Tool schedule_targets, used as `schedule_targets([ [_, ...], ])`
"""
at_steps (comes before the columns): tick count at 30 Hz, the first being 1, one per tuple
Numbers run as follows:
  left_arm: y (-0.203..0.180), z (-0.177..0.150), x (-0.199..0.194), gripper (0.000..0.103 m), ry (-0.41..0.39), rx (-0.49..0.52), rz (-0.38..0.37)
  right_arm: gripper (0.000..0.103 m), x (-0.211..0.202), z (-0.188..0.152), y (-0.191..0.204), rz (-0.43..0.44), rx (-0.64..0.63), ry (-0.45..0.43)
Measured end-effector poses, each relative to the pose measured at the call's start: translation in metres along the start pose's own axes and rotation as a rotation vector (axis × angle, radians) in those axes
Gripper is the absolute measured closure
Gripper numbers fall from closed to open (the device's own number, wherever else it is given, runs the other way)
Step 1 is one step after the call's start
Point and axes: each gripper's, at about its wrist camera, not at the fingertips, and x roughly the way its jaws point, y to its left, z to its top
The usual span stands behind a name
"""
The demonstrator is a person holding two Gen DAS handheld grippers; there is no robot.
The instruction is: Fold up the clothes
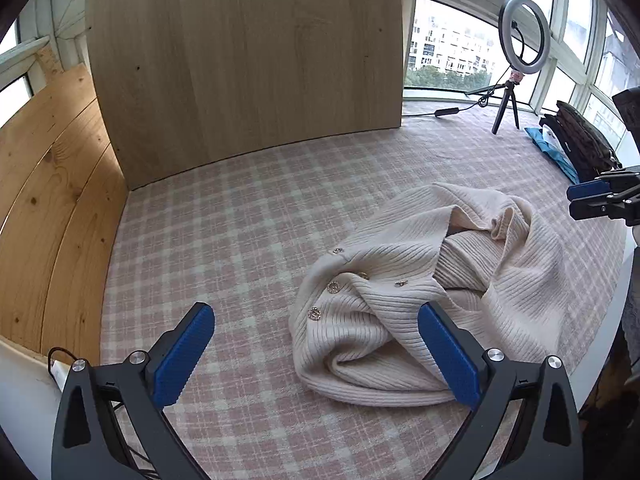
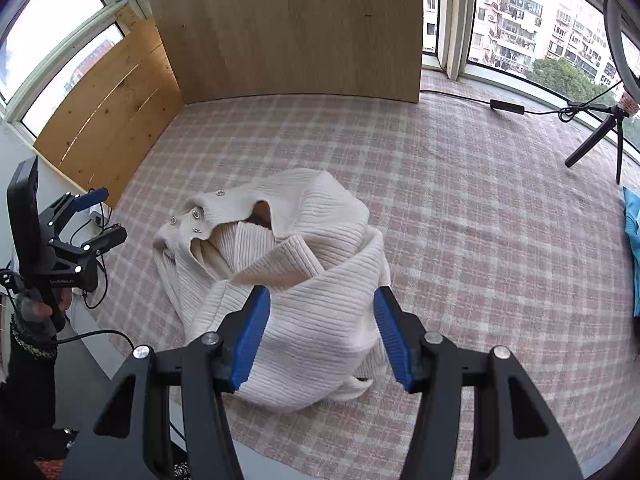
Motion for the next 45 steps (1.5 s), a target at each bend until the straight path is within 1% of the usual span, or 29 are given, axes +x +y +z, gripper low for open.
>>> schedule_targets([
  [1, -0.003, 0.002, 0.007, 0.001, 0.022, 0.014, 0.002, 0.05, 0.003, -0.013, 0.001, 0.0, 0.002, 0.013],
  [2, -0.004, 0.004, 0.013, 0.001, 0.039, 0.023, 0.005, 0.05, 0.005, -0.025, 0.008, 0.023, -0.009, 0.015],
  [5, -0.003, 0.009, 0.02, 0.001, 0.063, 0.034, 0.034, 0.05, 0.018, -0.048, 0.047, 0.096, -0.075, 0.03],
  [6, -0.003, 0.01, 0.02, 0.001, 0.061, 0.034, 0.035, 0.05, 0.026, -0.052, 0.063, 0.105, -0.102, 0.04],
  [9, -0.003, 0.008, 0.018, 0.001, 0.06, 0.024, 0.045, 0.05, 0.053, -0.053, 0.097, 0.08, -0.179, 0.061],
  [11, -0.005, 0.006, 0.017, 0.001, 0.065, 0.014, 0.051, 0.05, 0.072, -0.051, 0.107, 0.035, -0.214, 0.091],
  [12, -0.006, 0.005, 0.017, 0.001, 0.067, 0.007, 0.047, 0.051, 0.079, -0.049, 0.107, 0.035, -0.214, 0.101],
  [13, -0.007, 0.003, 0.016, 0.001, 0.067, 0.0, 0.043, 0.056, 0.083, -0.047, 0.106, 0.052, -0.202, 0.105],
  [14, -0.008, 0.001, 0.013, 0.001, 0.064, -0.004, 0.039, 0.077, 0.082, -0.046, 0.103, 0.077, -0.188, 0.104],
  [15, -0.009, -0.001, 0.011, 0.001, 0.061, -0.006, 0.038, 0.091, 0.082, -0.044, 0.1, 0.098, -0.175, 0.104],
  [18, -0.012, -0.01, 0.004, 0.001, 0.056, 0.001, 0.049, 0.094, 0.077, -0.041, 0.098, 0.094, -0.183, 0.084],
  [23, -0.009, -0.023, -0.01, 0.001, 0.053, -0.007, 0.077, 0.094, 0.059, -0.035, 0.117, 0.1, -0.234, 0.007],
  [25, -0.002, -0.028, -0.021, 0.001, 0.042, -0.027, 0.089, 0.094, 0.055, -0.027, 0.127, 0.134, -0.243, -0.021],
  [28, 0.014, -0.037, -0.038, 0.001, 0.023, -0.074, 0.119, 0.095, 0.055, -0.005, 0.145, 0.199, -0.239, -0.054],
  [30, 0.027, -0.044, -0.049, 0.001, 0.013, -0.12, 0.137, 0.095, 0.053, 0.018, 0.167, 0.272, -0.236, -0.1],
  [31, 0.034, -0.048, -0.054, 0.001, 0.011, -0.147, 0.139, 0.095, 0.053, 0.031, 0.178, 0.317, -0.25, -0.1],
  [33, 0.047, -0.055, -0.06, 0.001, 0.011, -0.21, 0.126, 0.086, 0.053, 0.056, 0.198, 0.401, -0.277, -0.098],
  [34, 0.052, -0.058, -0.062, 0.001, 0.011, -0.24, 0.116, 0.084, 0.052, 0.064, 0.203, 0.39, -0.278, -0.065],
  [36, 0.054, -0.062, -0.062, 0.001, 0.016, -0.279, 0.088, 0.081, 0.036, 0.069, 0.192, 0.402, -0.266, -0.071],
  [37, 0.052, -0.063, -0.061, 0.001, 0.017, -0.288, 0.079, 0.073, 0.024, 0.068, 0.178, 0.433, -0.261, -0.096],
  [38, 0.048, -0.063, -0.06, 0.001, 0.019, -0.291, 0.072, 0.059, 0.014, 0.069, 0.163, 0.437, -0.246, -0.124],
  [39, 0.041, -0.062, -0.057, 0.001, 0.021, -0.286, 0.071, 0.049, 0.004, 0.069, 0.145, 0.409, -0.228, -0.162],
  [40, 0.035, -0.062, -0.054, 0.001, 0.022, -0.281, 0.069, 0.047, -0.005, 0.069, 0.128, 0.379, -0.211, -0.199],
  [41, 0.028, -0.061, -0.051, 0.001, 0.027, -0.278, 0.065, 0.047, -0.01, 0.07, 0.111, 0.341, -0.203, -0.214],
  [42, 0.022, -0.059, -0.045, 0.001, 0.037, -0.278, 0.057, 0.047, -0.01, 0.072, 0.093, 0.309, -0.191, -0.213],
  [45, 0.005, -0.052, -0.026, 0.001, 0.068, -0.294, 0.04, 0.047, -0.002, 0.075, 0.046, 0.255, -0.136, -0.173],
])
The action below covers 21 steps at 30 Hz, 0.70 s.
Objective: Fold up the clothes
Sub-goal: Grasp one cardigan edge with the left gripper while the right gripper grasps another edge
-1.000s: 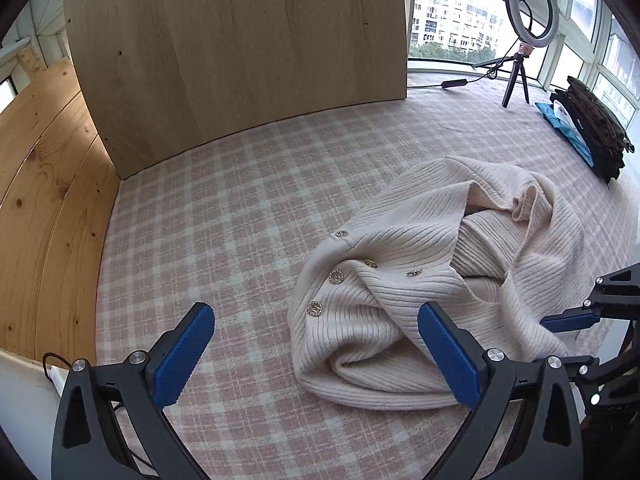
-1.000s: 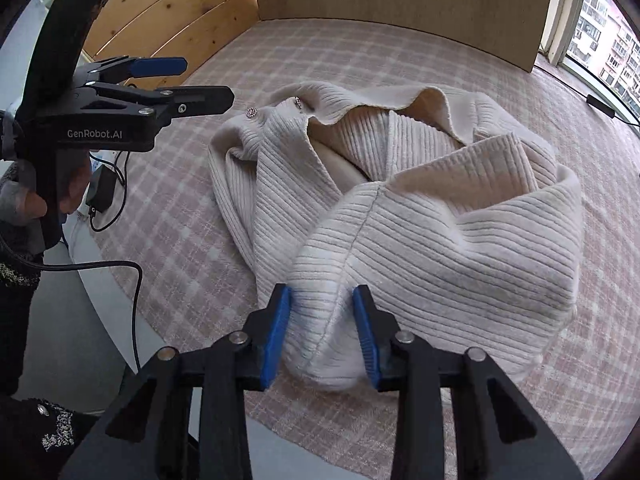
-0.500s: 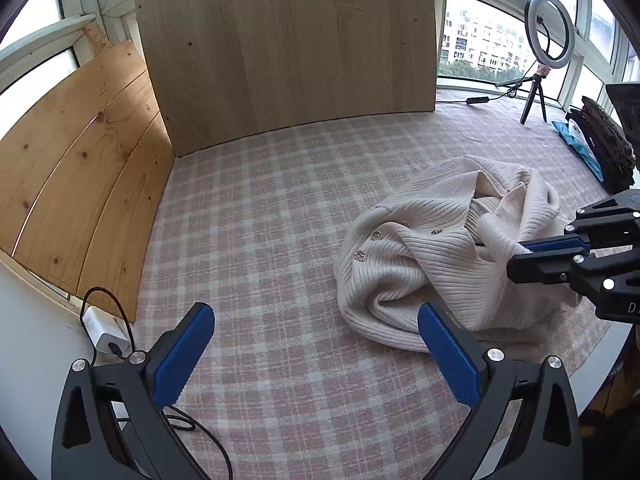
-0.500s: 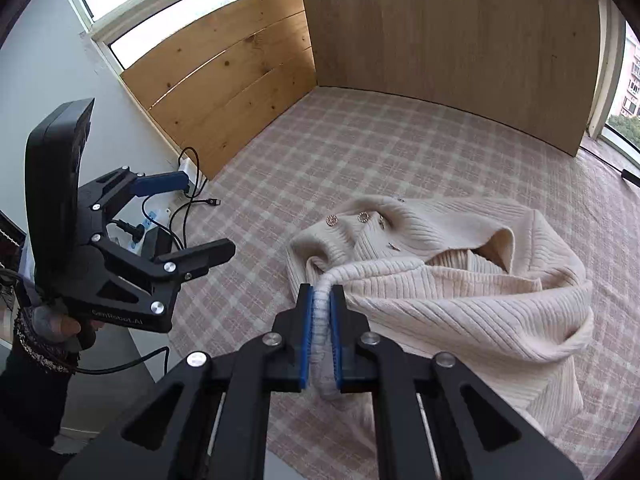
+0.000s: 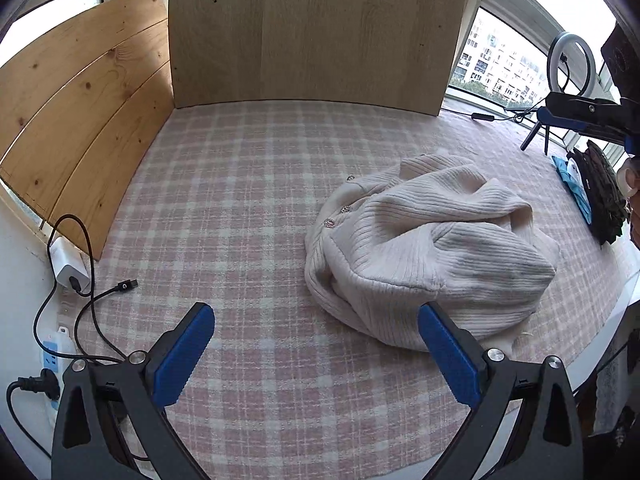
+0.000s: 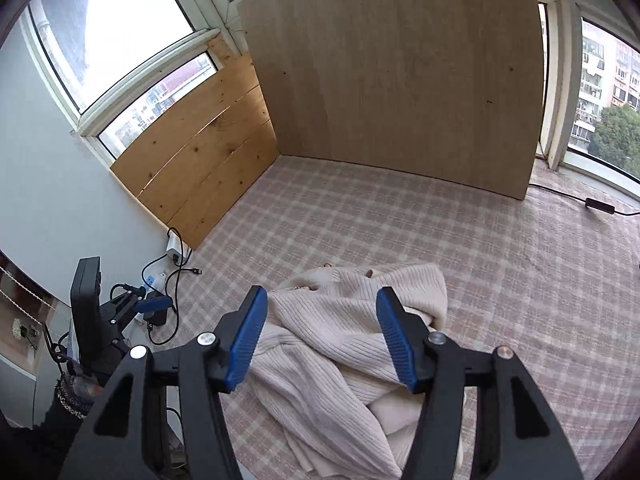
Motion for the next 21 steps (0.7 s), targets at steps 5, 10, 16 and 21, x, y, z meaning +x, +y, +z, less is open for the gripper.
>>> schedule_targets([
  [5, -0.027, 0.006, 0.024, 0.001, 0.033, -0.077, 0.002, 0.047, 0.001, -0.013, -0.054, -0.041, 0.018, 0.071],
  [10, -0.04, 0.006, 0.032, 0.002, 0.051, -0.145, 0.097, 0.047, 0.011, -0.017, -0.078, -0.047, -0.036, 0.084],
  [16, -0.053, -0.002, 0.031, 0.01, 0.074, -0.276, 0.088, 0.047, 0.039, -0.01, -0.088, 0.001, -0.215, 0.127],
  [21, -0.061, 0.004, 0.055, 0.005, 0.097, -0.337, 0.123, 0.047, 0.063, 0.0, -0.105, 0.049, -0.287, 0.187],
])
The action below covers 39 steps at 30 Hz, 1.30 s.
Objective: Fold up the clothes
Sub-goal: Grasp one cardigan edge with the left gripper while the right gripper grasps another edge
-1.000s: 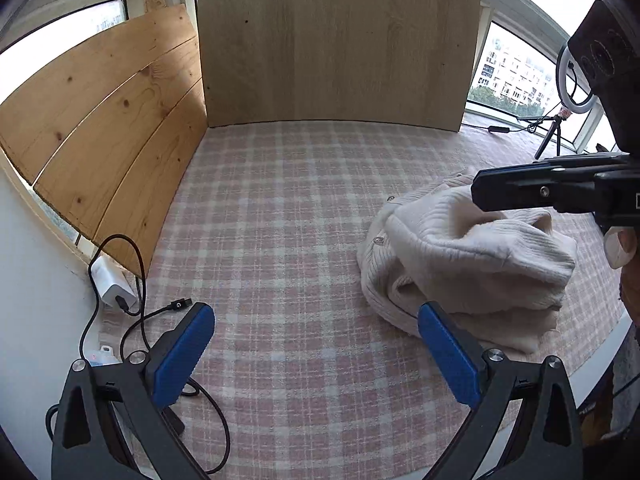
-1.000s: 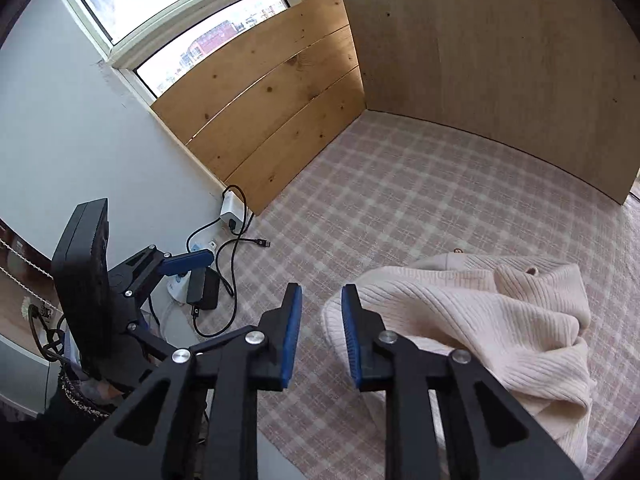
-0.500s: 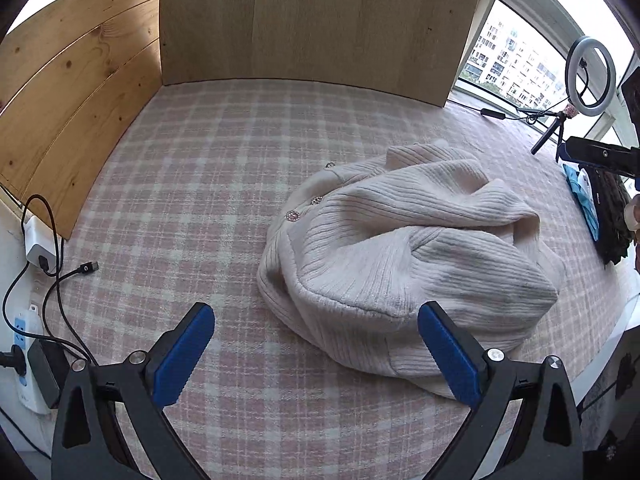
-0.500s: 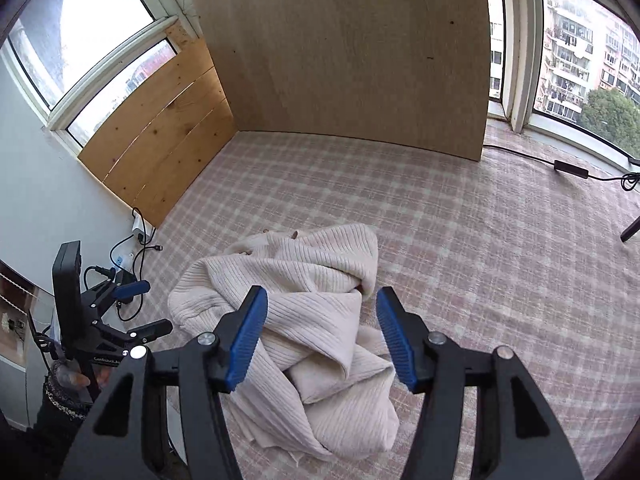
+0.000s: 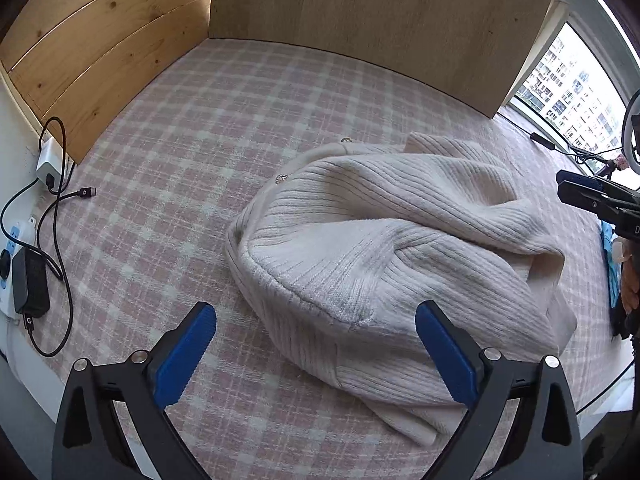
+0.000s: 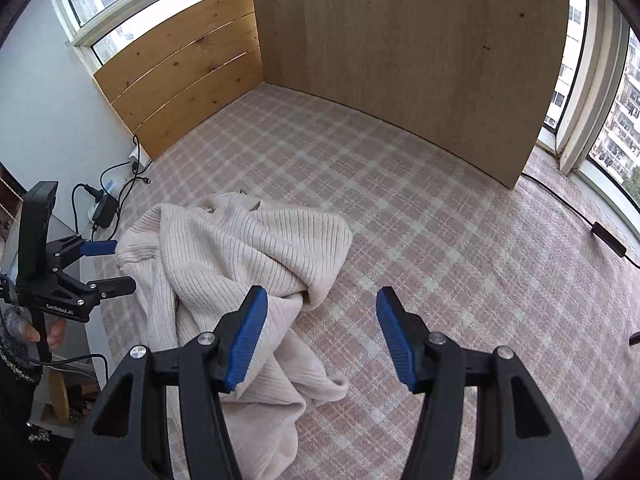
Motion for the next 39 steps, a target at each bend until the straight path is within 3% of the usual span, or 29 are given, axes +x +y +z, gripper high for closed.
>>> schedule_targets([
  [1, 0.0, 0.003, 0.004, 0.019, -0.003, -0.018, -0.012, 0.047, 0.003, 0.002, -0.004, 0.01, -0.012, 0.008],
  [2, 0.0, 0.005, 0.007, 0.053, -0.003, -0.04, -0.03, 0.047, 0.007, 0.004, -0.008, 0.017, -0.025, 0.016],
  [4, 0.005, 0.008, 0.011, 0.091, 0.006, -0.091, -0.084, 0.047, 0.012, 0.009, -0.015, 0.029, -0.052, 0.026],
  [5, 0.008, 0.008, 0.009, 0.093, 0.001, -0.109, -0.103, 0.047, 0.014, 0.012, -0.019, 0.035, -0.063, 0.03],
  [8, 0.014, -0.002, -0.015, 0.094, -0.053, -0.116, -0.109, 0.047, 0.02, 0.022, -0.025, 0.079, -0.088, 0.035],
  [12, 0.039, -0.034, -0.068, 0.094, -0.101, -0.148, -0.049, 0.045, 0.031, 0.031, -0.019, 0.14, -0.154, 0.04],
  [16, 0.067, -0.072, -0.101, 0.094, -0.094, -0.207, 0.041, 0.042, 0.06, 0.038, -0.005, 0.16, -0.204, 0.086],
  [20, 0.076, -0.095, -0.096, 0.094, -0.054, -0.24, 0.075, 0.042, 0.084, 0.049, 0.018, 0.205, -0.287, 0.116],
  [24, 0.072, -0.098, -0.084, 0.094, -0.051, -0.239, 0.069, 0.042, 0.092, 0.064, 0.037, 0.332, -0.326, 0.127],
  [27, 0.073, -0.098, -0.076, 0.094, -0.048, -0.244, 0.057, 0.042, 0.103, 0.067, 0.05, 0.33, -0.36, 0.147],
  [28, 0.074, -0.098, -0.074, 0.094, -0.048, -0.245, 0.052, 0.044, 0.106, 0.067, 0.052, 0.343, -0.359, 0.159],
  [29, 0.076, -0.098, -0.073, 0.094, -0.052, -0.245, 0.048, 0.065, 0.106, 0.066, 0.054, 0.343, -0.349, 0.164],
  [30, 0.077, -0.096, -0.073, 0.094, -0.058, -0.244, 0.044, 0.093, 0.105, 0.065, 0.056, 0.344, -0.338, 0.17],
  [32, 0.079, -0.092, -0.077, 0.094, -0.078, -0.237, 0.033, 0.093, 0.096, 0.062, 0.058, 0.316, -0.323, 0.15],
  [35, 0.072, -0.072, -0.099, 0.094, -0.136, -0.17, 0.034, 0.093, 0.051, 0.063, 0.054, 0.276, -0.292, 0.051],
  [39, 0.052, -0.039, -0.138, 0.094, -0.23, -0.048, 0.05, 0.094, -0.047, 0.074, 0.044, 0.196, -0.244, -0.107],
])
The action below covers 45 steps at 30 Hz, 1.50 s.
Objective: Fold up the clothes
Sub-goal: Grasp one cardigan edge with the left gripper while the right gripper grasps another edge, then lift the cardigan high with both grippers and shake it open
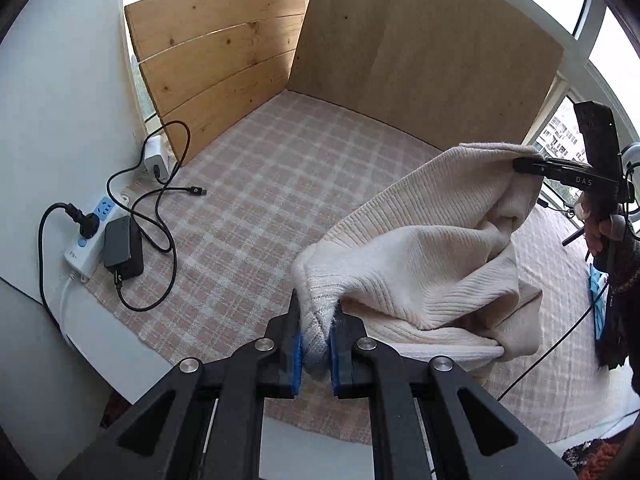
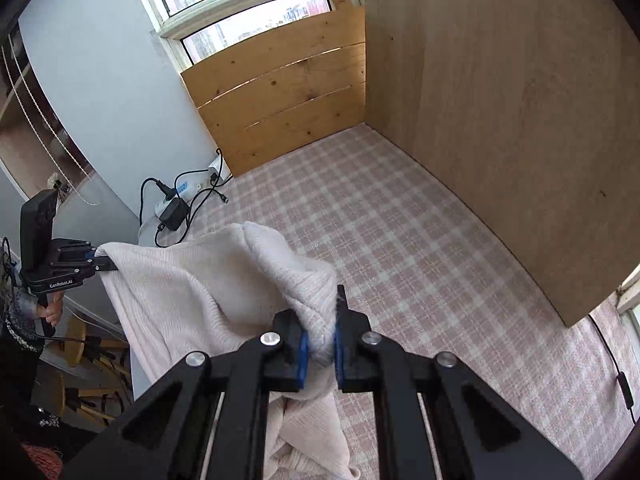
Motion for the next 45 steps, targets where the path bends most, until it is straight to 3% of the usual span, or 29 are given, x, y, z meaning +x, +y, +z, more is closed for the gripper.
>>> schedule_targets([
  [5, -0.056, 0.051, -0.059, 0.094, -0.151, 0.2, 0.024, 0.094, -0.128, 0.008, 0.024, -0.154, 0.01, -0.19],
  [10, -0.098, 0.077, -0.098, 0.094, -0.263, 0.35, 0.059, 0.094, -0.219, -0.008, 0.051, -0.297, 0.057, -0.299],
  [23, -0.148, 0.079, -0.143, 0.094, -0.426, 0.546, 0.051, 0.094, -0.31, -0.081, 0.097, -0.528, 0.243, -0.398],
  [30, -0.164, 0.074, -0.16, 0.094, -0.458, 0.639, 0.0, 0.1, -0.359, -0.105, 0.139, -0.655, 0.293, -0.464],
  [34, -0.167, 0.072, -0.156, 0.094, -0.432, 0.681, -0.051, 0.1, -0.387, -0.12, 0.162, -0.693, 0.333, -0.481],
  [38, -0.157, 0.063, -0.12, 0.094, -0.345, 0.698, -0.095, 0.099, -0.344, -0.147, 0.145, -0.688, 0.407, -0.298],
  [42, -0.121, 0.052, -0.057, 0.094, -0.195, 0.65, -0.06, 0.098, -0.25, -0.188, 0.118, -0.551, 0.484, -0.117],
  [45, -0.085, 0.034, -0.005, 0.094, -0.071, 0.631, 0.007, 0.085, -0.172, -0.213, 0.104, -0.474, 0.514, 0.01],
])
